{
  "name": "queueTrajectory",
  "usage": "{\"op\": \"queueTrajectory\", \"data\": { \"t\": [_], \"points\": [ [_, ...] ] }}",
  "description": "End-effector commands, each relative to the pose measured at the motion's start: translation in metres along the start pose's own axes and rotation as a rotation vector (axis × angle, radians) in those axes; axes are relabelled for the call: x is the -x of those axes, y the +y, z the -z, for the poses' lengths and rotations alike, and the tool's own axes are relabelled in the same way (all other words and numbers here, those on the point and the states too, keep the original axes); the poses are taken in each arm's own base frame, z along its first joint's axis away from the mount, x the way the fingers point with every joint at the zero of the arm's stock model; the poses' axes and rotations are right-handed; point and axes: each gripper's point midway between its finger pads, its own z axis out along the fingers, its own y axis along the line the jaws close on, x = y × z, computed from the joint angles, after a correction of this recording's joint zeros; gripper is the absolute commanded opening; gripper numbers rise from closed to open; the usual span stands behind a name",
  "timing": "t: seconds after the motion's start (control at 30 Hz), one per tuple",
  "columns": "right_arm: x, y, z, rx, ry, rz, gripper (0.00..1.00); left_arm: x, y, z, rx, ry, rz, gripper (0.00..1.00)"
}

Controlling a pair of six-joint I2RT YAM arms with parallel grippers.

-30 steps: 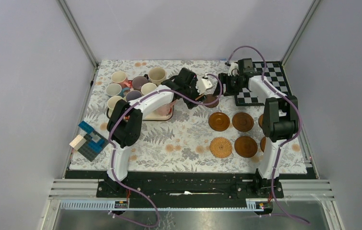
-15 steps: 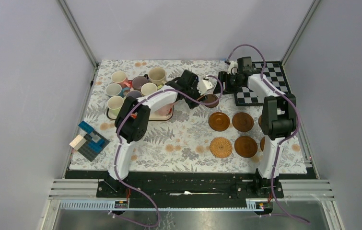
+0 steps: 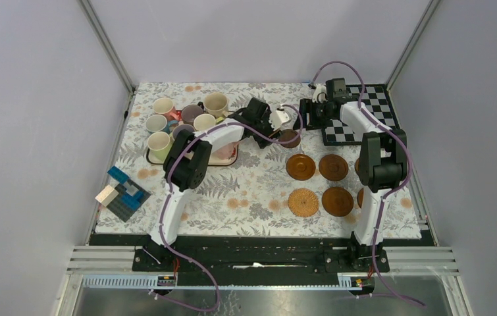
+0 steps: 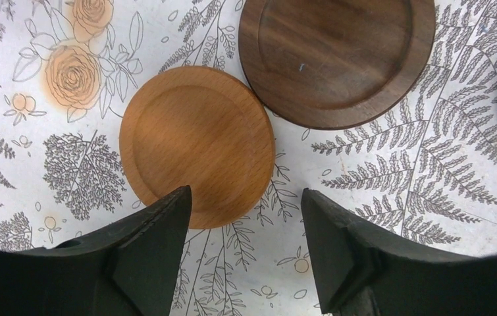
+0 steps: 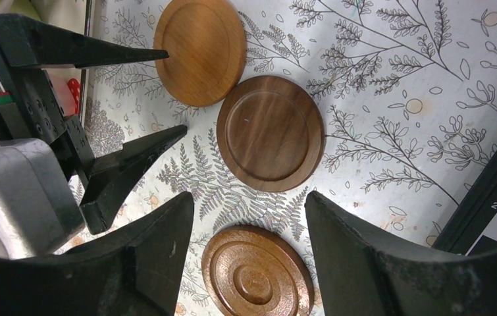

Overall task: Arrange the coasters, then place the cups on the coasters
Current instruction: Move the coaster to the center of the board.

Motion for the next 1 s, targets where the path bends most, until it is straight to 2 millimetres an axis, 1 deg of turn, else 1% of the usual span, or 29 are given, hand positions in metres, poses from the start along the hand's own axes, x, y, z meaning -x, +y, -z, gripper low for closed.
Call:
{"op": "queueTrajectory", "data": {
  "t": [0.0,0.1,0.23,0.3,0.33,0.4,0.47,0.53,0.6,0.73,0.8,0.87,0.93,0.97],
  "points": [
    [0.001,0.0,0.003,-0.005,0.013,0.017,0.7,-0.007,-0.017,0.011,-0.074,-0.003,-0.03,0.62],
    [0.001,-0.002,0.0,-0.004,0.023,0.016,0.69,-0.012,-0.034,0.024,-0.135,0.022,-0.028,0.54],
    [-0.001,-0.004,-0.004,0.001,0.033,0.01,0.67,-0.013,-0.051,0.043,-0.172,0.032,-0.064,0.48],
    [-0.001,-0.005,-0.006,0.003,0.036,0.009,0.67,-0.019,-0.061,0.052,-0.192,0.046,-0.098,0.47],
    [-0.001,-0.005,-0.008,0.002,0.039,0.009,0.67,-0.028,-0.07,0.054,-0.21,0.066,-0.114,0.46],
    [0.0,-0.006,-0.009,0.001,0.041,0.008,0.66,-0.034,-0.08,0.061,-0.235,0.072,-0.124,0.45],
    [0.001,-0.007,-0.011,0.002,0.041,0.005,0.66,-0.029,-0.083,0.067,-0.229,0.041,-0.11,0.46],
    [0.001,-0.007,-0.011,0.004,0.041,0.004,0.66,-0.016,-0.078,0.07,-0.208,0.002,-0.091,0.49],
    [0.0,-0.007,-0.012,0.004,0.045,-0.001,0.66,0.001,-0.07,0.069,-0.182,-0.03,-0.081,0.51],
    [-0.003,-0.008,-0.01,-0.003,0.049,-0.003,0.66,0.031,-0.045,0.06,-0.112,-0.084,-0.089,0.54],
    [-0.003,-0.007,-0.009,-0.005,0.046,-0.002,0.66,0.04,-0.031,0.052,-0.067,-0.089,-0.095,0.57],
    [-0.004,-0.007,-0.007,-0.007,0.043,-0.001,0.66,0.044,-0.017,0.044,-0.017,-0.09,-0.098,0.61],
    [-0.004,-0.007,-0.005,-0.012,0.038,0.0,0.67,0.05,-0.008,0.038,0.0,-0.1,-0.103,0.66],
    [-0.004,-0.008,-0.004,-0.015,0.036,0.0,0.68,0.049,-0.006,0.033,0.002,-0.097,-0.103,0.67]
  ]
}}
